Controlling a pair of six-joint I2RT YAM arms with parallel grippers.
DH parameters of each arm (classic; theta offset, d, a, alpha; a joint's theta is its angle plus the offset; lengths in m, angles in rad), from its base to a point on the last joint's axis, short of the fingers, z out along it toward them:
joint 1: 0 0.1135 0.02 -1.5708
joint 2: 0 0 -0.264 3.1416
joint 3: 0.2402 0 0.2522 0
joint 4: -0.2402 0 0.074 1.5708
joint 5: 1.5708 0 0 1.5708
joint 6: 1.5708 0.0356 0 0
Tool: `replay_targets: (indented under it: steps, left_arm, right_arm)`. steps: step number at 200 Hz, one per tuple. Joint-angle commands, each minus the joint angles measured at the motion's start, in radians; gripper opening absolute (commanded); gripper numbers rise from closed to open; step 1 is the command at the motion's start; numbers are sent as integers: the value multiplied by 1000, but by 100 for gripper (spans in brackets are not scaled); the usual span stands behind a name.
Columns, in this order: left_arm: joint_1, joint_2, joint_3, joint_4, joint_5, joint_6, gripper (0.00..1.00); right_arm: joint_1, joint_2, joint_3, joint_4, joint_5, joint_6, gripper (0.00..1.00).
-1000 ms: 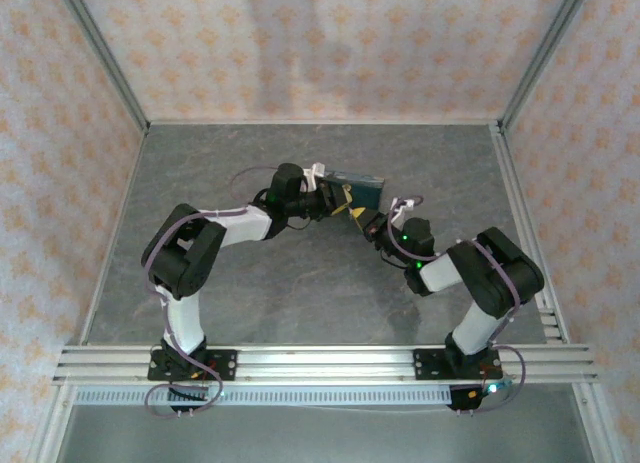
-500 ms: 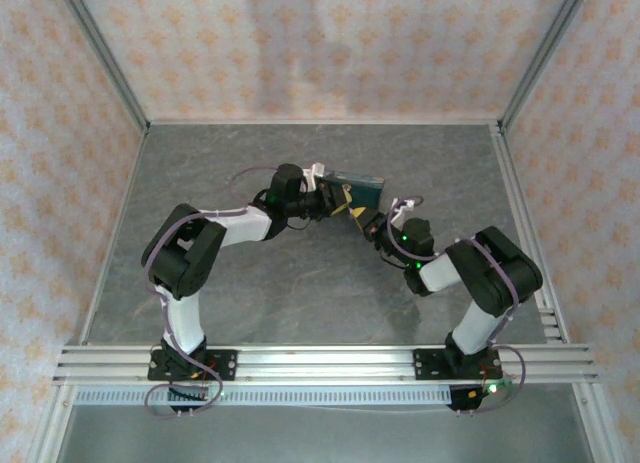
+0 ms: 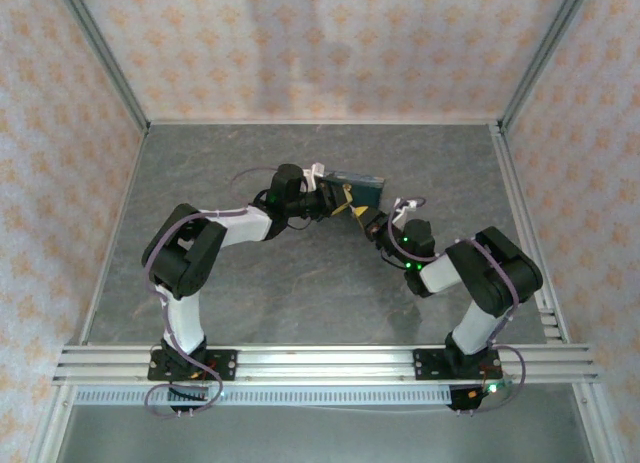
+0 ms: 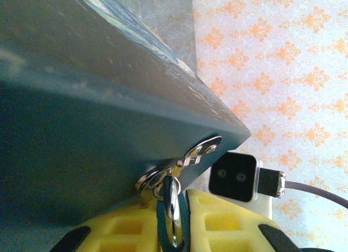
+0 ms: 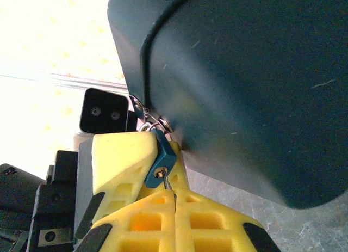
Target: Unlock a padlock with a key
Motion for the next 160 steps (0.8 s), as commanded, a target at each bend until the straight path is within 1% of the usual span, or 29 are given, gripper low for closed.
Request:
replay_targets:
  steps: [1,160]
  left_arm:
    - [-11,5,1,82,15,-16,17]
    - [-24,4,6,80,14,-20,18]
  right_arm:
    - [5,-29,-15,71,18,-12,0]
    - [8,33,66,72,-7,5,0]
